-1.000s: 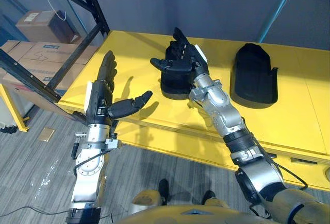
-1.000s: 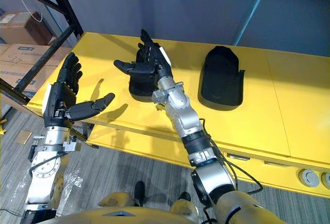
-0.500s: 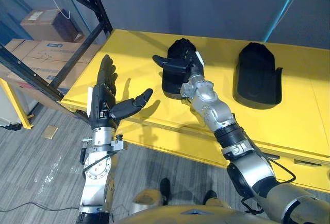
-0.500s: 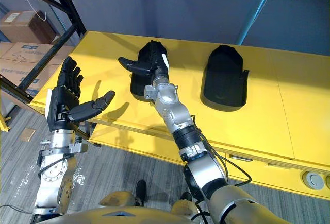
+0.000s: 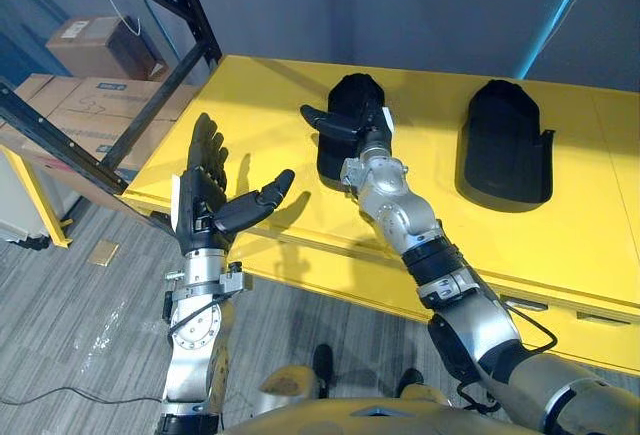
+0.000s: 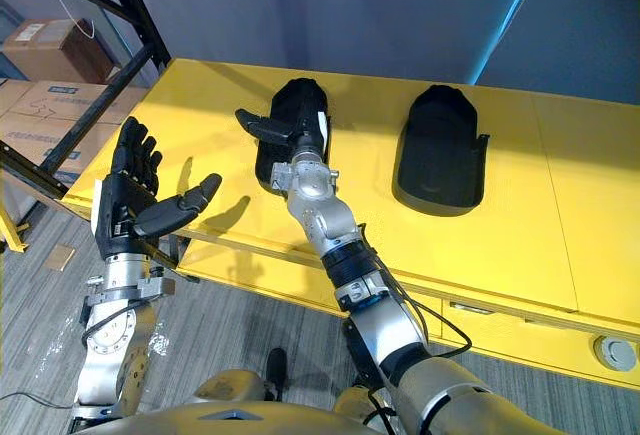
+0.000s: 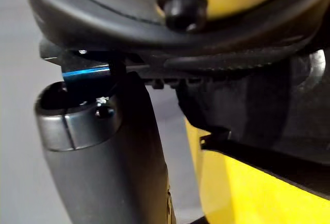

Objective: Walk over and take three plastic housings, then place them on the shelf

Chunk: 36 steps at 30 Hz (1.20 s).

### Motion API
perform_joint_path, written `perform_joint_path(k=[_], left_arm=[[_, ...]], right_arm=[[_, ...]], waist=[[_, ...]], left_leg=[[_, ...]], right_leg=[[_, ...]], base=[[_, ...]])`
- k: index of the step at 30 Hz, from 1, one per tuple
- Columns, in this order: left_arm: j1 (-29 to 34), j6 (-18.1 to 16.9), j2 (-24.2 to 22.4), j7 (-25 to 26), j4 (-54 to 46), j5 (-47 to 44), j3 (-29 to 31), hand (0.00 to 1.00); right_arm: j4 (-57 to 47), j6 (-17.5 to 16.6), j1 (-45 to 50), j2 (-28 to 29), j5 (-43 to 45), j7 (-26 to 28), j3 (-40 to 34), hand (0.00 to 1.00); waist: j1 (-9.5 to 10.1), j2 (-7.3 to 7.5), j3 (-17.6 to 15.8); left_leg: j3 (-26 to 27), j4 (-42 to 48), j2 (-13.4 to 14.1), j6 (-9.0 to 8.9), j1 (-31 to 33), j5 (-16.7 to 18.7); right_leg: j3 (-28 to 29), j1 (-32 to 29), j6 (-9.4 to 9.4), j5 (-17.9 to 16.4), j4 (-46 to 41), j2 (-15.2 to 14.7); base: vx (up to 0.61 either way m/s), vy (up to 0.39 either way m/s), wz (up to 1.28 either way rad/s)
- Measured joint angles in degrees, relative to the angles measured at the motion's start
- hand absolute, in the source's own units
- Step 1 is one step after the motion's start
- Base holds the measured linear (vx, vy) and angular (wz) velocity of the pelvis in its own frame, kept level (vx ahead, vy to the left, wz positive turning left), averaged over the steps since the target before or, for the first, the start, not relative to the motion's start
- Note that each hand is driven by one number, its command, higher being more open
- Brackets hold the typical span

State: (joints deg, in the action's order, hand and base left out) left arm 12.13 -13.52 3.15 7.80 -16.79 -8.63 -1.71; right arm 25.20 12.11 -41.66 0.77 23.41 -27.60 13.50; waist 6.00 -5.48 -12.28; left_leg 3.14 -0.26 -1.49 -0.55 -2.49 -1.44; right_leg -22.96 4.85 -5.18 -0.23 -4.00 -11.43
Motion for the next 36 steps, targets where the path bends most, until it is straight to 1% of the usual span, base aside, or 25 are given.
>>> perform_joint_path(k=[3, 5, 7, 9, 17, 19, 21, 25, 28, 31, 33, 34, 36], left_arm=[[0.7, 0.0, 0.0, 0.6, 0.0, -0.4, -0.7, 1.00], [1.4, 0.1, 0.0, 0.8, 0.0, -1.0, -0.8, 1.00], [1.4, 0.1, 0.0, 1.1, 0.0, -2.1, -0.8, 1.00], [1.5, 0.1, 0.0, 1.9, 0.0, -2.5, -0.8, 1.00], [2.0, 0.1, -0.1, 2.0, 0.0, -4.3, -3.2, 1.00], [2.0, 0.1, -0.1, 2.0, 0.0, -4.4, -3.3, 1.00], [2.1, 0.1, 0.0, 2.1, 0.2, -4.7, -3.9, 1.00], [2.8, 0.1, 0.0, 2.1, 1.0, -5.0, -5.2, 1.00], [3.9, 0.1, 0.0, 2.1, 1.0, -5.4, -5.7, 1.00], [4.0, 0.1, 0.0, 1.9, 1.0, -6.4, -5.8, 1.00], [4.1, 0.1, 0.0, 1.7, 1.0, -6.4, -5.8, 1.00], [4.1, 0.0, 0.0, 1.5, 1.0, -6.4, -5.9, 1.00], [4.1, -0.1, 0.0, 0.9, 1.0, -6.4, -6.3, 1.00]], right_arm=[[0.1, -0.3, -0.1, 0.2, -0.1, -0.6, 0.0, 1.00], [0.1, -0.4, -0.1, 0.2, -0.2, -2.0, -0.1, 1.00], [0.3, -1.1, -0.1, 0.2, -0.6, -3.5, -0.8, 1.00], [1.0, -2.7, -0.1, 0.5, -1.3, -5.1, -1.5, 1.00], [1.6, -5.2, -0.1, 1.9, -3.1, -10.2, -3.1, 1.00], [1.6, -6.4, -0.1, 2.3, -5.2, -11.8, -3.5, 1.00], [1.6, -7.5, -0.1, 2.3, -5.2, -13.1, -4.0, 1.00], [1.6, -7.9, -0.1, 2.4, -7.0, -14.2, -4.0, 1.00], [1.6, -8.8, 0.1, 2.4, -7.0, -12.9, -3.9, 1.00], [1.6, -10.4, 0.3, 2.4, -6.7, -8.3, -3.4, 1.00], [1.6, -10.5, 0.4, 2.4, -6.0, -3.5, -0.8, 1.00], [1.6, -10.5, 0.4, 2.4, -6.0, -2.4, 0.1, 1.00], [0.6, -10.5, 0.5, 2.4, -6.0, 1.6, 3.7, 1.00]], waist=[[-0.03, -0.07, -0.1], [-0.07, -0.25, -0.2], [-0.03, -0.69, -0.5], [0.00, -1.05, -0.7], [-0.10, -1.34, -0.8], [-0.11, -1.95, -1.2], [-0.08, -2.33, -1.4], [-0.15, -2.41, -1.4], [-0.22, -2.54, -1.5], [-0.33, -3.05, -1.7], [-0.67, -3.14, -1.7], [-0.78, -3.15, -1.7], [-1.21, -3.15, -1.7]], left_leg=[[0.1, -0.1, 0.0, 0.01, 0.1, -0.1], [0.2, -0.1, 0.0, 0.01, 0.1, -0.1], [0.2, -0.1, 0.0, 0.01, 0.1, -0.2], [0.2, -0.3, 0.0, -0.01, 0.1, -0.3], [0.2, -1.5, 0.0, -0.19, 0.1, -1.2], [0.2, -2.2, 0.0, -0.14, 0.0, -1.8], [0.2, -2.4, 0.0, -0.18, 0.0, -2.0], [0.1, -3.0, 0.0, -0.23, 0.0, -2.5], [0.1, -3.0, 0.0, -0.23, 0.0, -2.5], [0.1, -3.0, 0.0, -0.23, 0.0, -2.5], [0.1, -3.0, 0.1, -0.24, 0.0, -2.5], [0.1, -3.0, 0.1, -0.25, 0.0, -2.5], [0.2, -3.0, 0.1, -0.25, -0.1, -2.5]], right_leg=[[0.1, -0.3, 0.02, 0.0, -0.2, 0.0], [0.3, -0.8, 0.04, -0.4, -1.0, -0.3], [0.3, -0.9, 0.17, -0.6, -1.3, -0.3], [0.3, -1.1, 0.09, -0.7, -1.7, -0.4], [0.5, -2.5, 0.25, -1.4, -3.2, -0.6], [0.6, -3.0, 0.28, -1.4, -3.6, -0.6], [0.7, -3.2, 0.15, -1.7, -4.0, -0.8], [0.6, -3.9, 0.32, -2.1, -5.0, -1.0], [0.6, -4.0, 0.34, -2.1, -5.0, -1.0], [0.6, -4.0, 0.34, -2.1, -5.1, -1.0], [0.6, -4.0, 0.39, -2.1, -5.2, -1.0], [0.6, -4.0, 0.39, -2.1, -5.2, -1.0], [0.6, -3.9, 0.39, -2.1, -5.2, -1.0]], base=[[-0.01, -0.007, -0.02], [0.00, 0.000, 0.00], [0.00, 0.000, 0.00], [0.00, 0.000, 0.00], [0.00, 0.000, 0.00], [0.00, 0.000, 0.00], [0.00, 0.000, 0.00], [0.00, 0.000, 0.00], [0.00, 0.000, 0.00], [0.00, 0.000, 0.00], [0.00, 0.000, 0.00], [0.00, 0.000, 0.00], [0.00, 0.000, 0.00]])
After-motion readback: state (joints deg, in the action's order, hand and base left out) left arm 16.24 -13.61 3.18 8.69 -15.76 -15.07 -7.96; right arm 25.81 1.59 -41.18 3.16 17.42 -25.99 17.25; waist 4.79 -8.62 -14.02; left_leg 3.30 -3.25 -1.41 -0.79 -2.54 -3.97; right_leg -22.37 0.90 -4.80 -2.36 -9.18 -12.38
